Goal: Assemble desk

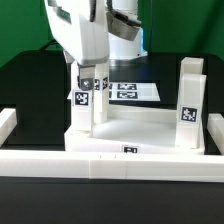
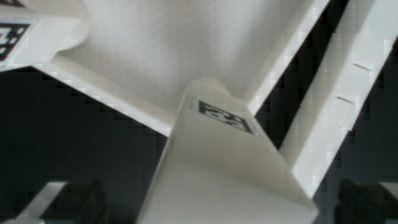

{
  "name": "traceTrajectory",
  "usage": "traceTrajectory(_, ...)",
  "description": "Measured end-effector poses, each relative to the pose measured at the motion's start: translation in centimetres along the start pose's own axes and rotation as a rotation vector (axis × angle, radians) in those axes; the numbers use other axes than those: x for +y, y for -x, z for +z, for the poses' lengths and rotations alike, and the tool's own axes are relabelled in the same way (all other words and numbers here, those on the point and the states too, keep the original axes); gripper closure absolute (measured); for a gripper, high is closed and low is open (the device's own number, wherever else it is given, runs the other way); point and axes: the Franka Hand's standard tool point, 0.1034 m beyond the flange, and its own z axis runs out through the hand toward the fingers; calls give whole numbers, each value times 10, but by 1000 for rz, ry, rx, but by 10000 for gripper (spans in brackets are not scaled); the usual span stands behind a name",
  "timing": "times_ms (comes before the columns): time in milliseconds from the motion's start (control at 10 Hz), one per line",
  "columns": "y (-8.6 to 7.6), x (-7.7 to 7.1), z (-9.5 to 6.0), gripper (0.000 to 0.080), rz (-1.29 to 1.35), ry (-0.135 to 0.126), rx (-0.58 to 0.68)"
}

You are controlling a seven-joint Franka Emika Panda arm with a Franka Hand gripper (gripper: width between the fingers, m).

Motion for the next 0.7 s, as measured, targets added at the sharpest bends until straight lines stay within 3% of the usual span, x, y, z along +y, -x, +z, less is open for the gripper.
traceTrajectory(300,0,1,0,150,-298,33,24)
traceTrajectory(700,2,0,1,150,-650,48,25)
